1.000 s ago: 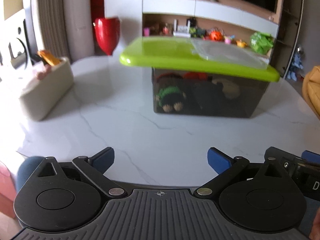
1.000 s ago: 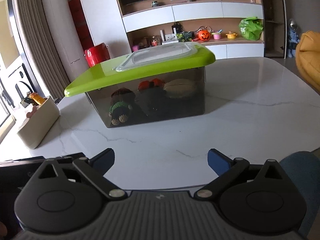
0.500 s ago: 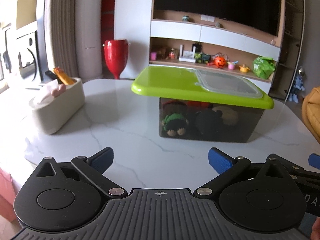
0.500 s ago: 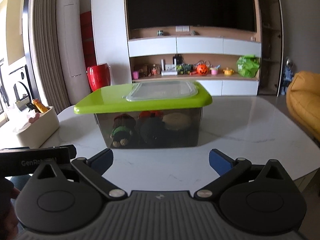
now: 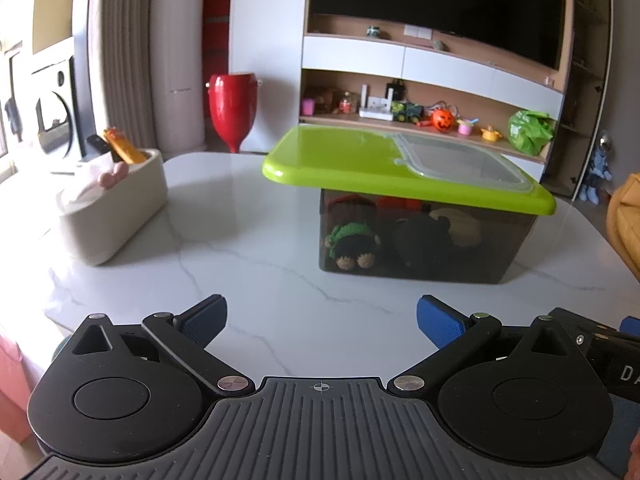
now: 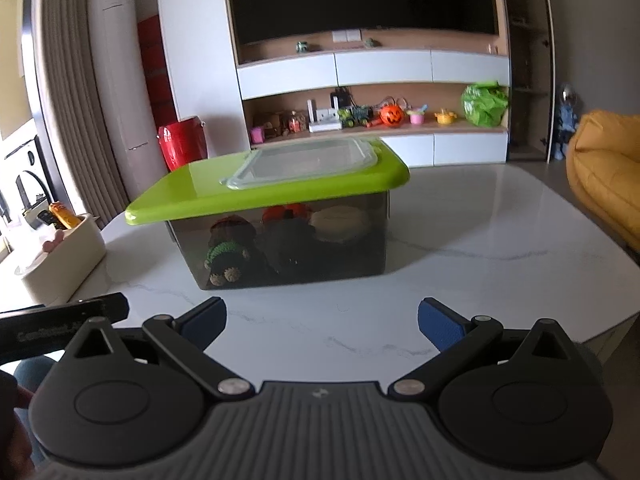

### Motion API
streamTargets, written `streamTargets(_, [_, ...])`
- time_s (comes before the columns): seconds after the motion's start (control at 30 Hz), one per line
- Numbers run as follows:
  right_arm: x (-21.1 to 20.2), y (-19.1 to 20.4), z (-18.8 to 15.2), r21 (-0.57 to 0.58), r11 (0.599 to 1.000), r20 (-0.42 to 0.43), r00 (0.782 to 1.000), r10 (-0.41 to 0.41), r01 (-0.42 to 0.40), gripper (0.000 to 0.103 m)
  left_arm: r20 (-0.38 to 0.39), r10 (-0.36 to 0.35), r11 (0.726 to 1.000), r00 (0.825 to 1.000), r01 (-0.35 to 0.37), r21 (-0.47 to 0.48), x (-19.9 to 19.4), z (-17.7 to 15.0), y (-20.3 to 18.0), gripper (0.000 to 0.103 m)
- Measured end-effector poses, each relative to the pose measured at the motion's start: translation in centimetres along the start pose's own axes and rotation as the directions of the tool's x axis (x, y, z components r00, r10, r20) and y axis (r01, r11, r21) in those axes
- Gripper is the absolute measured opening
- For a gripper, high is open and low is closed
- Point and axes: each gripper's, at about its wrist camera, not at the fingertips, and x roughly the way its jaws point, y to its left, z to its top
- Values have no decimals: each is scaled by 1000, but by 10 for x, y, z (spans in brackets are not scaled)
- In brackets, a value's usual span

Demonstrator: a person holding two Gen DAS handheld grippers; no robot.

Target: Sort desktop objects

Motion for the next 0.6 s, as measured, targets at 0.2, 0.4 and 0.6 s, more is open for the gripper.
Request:
streamTargets(0.2, [12, 6, -6, -17, 1000, -38, 999, -1, 0, 103, -24, -3, 1000, 1000, 3, 16, 7, -4, -2, 103])
streamTargets(0.4, [15, 9, -8, -34, 999, -50, 999, 8, -9, 103, -38, -12, 1000, 999, 13, 14, 10, -5, -1, 103])
streamTargets(0.6, [15, 9, -9, -36, 999, -55, 998, 6, -8, 103, -40, -13, 1000, 999, 14, 21, 10, -6, -3, 103])
